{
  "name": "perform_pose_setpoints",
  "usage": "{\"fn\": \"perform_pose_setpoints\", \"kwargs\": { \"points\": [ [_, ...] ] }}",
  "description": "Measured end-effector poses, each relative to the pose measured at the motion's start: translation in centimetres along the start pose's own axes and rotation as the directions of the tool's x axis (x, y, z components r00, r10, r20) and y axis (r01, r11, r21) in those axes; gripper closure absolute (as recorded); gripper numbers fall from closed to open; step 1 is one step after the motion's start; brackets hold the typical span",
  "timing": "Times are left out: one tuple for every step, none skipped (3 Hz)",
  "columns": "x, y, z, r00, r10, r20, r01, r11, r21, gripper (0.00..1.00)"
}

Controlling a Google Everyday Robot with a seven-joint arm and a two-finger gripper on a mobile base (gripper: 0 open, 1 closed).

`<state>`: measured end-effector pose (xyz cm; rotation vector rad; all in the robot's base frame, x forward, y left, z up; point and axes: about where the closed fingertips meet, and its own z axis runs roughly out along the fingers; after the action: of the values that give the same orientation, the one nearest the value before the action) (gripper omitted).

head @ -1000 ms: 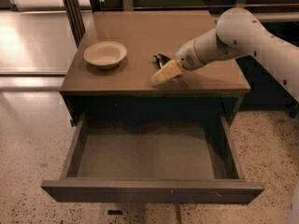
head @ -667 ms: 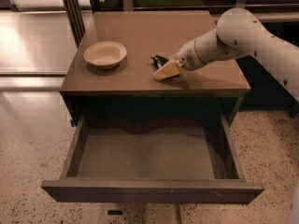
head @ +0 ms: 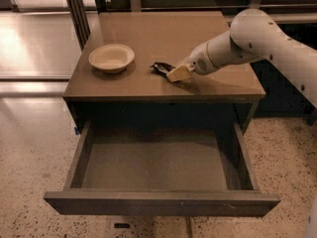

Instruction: Place rxbar chocolate into top drawer

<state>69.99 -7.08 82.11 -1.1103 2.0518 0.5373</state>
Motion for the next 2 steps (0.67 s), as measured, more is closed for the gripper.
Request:
{"fn": "perform_pose_setpoints", "kwargs": {
  "points": [
    [0.0,0.0,0.0,1.000,0.000,0.000,0.000,1.0000,0.000,1.00],
    [-1.5,1.5,-1.0,0.998,-0.023,0.065,0.029,0.9956,-0.089,1.00]
  ]
}}
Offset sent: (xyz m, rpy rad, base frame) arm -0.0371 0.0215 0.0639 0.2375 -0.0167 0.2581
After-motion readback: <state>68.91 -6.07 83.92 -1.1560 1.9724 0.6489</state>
